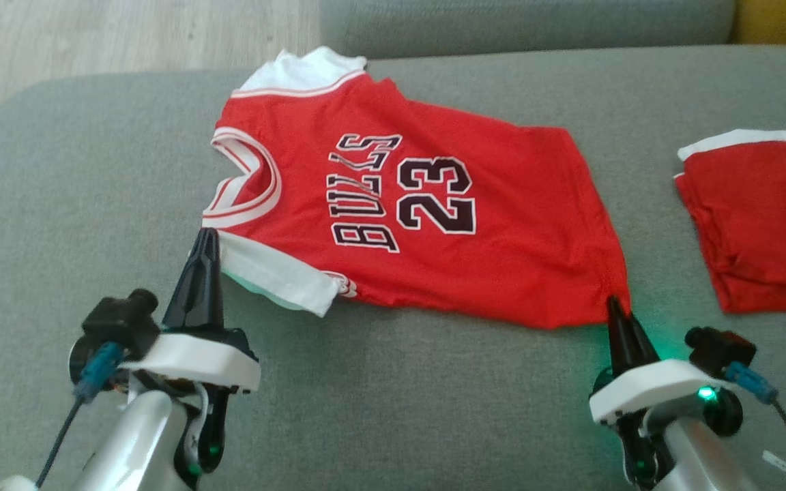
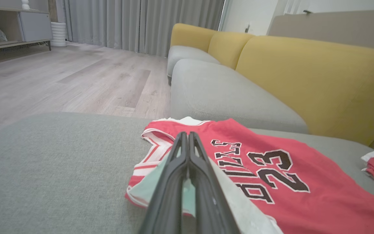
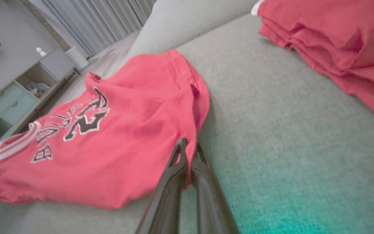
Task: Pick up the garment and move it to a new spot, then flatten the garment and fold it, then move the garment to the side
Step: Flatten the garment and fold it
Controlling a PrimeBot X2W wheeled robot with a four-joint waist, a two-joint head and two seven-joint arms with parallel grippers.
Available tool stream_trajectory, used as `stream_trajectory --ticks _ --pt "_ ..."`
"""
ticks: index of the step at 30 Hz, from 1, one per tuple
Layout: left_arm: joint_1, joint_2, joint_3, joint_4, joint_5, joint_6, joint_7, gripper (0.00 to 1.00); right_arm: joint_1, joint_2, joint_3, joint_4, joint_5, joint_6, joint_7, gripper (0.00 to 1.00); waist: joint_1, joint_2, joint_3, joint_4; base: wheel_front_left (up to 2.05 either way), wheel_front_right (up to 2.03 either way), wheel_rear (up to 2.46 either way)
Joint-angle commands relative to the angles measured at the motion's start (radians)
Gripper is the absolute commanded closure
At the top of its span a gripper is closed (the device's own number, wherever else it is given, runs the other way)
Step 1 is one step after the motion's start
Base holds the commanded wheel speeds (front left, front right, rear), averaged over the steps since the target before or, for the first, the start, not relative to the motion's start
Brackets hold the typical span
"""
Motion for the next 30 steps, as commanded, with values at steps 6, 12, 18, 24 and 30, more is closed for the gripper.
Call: stream_trajectory --ticks 6,12,18,24,30 --pt "-0.042 0.011 0.093 -0.099 -0.077 -0.007 -0.010 1.00 -0.004 0.006 0.017 -0.210 0.035 -0.001 -0.006 1.00 0.0000 0.0000 -0.061 -0.013 0.00 0.00 0.00" --pt "-0.143 0.016 0.158 -0.238 -0.138 -0.016 0.009 1.00 -0.064 0.006 -0.060 -0.478 -0.034 -0.001 0.045 1.00 0.0000 0.0000 -0.108 -0.025 0.00 0.00 0.00" --pt "-0.247 0.002 0.216 -0.390 -0.181 0.008 0.019 1.00 -0.138 0.006 -0.115 -0.741 -0.119 -0.001 0.197 1.00 0.0000 0.0000 -0.142 -0.033 0.00 0.00 0.00" --pt "-0.272 0.016 0.228 -0.601 -0.164 0.060 0.060 1.00 -0.154 0.005 -0.149 -0.962 -0.149 -0.001 0.314 1.00 0.0000 0.0000 -0.147 -0.040 0.00 0.00 0.00" --pt "-0.304 0.034 0.272 -0.760 -0.193 0.116 0.132 1.00 -0.144 0.005 -0.195 -1.137 -0.148 -0.001 0.414 1.00 0.0000 0.0000 -0.124 -0.046 0.00 0.00 0.00"
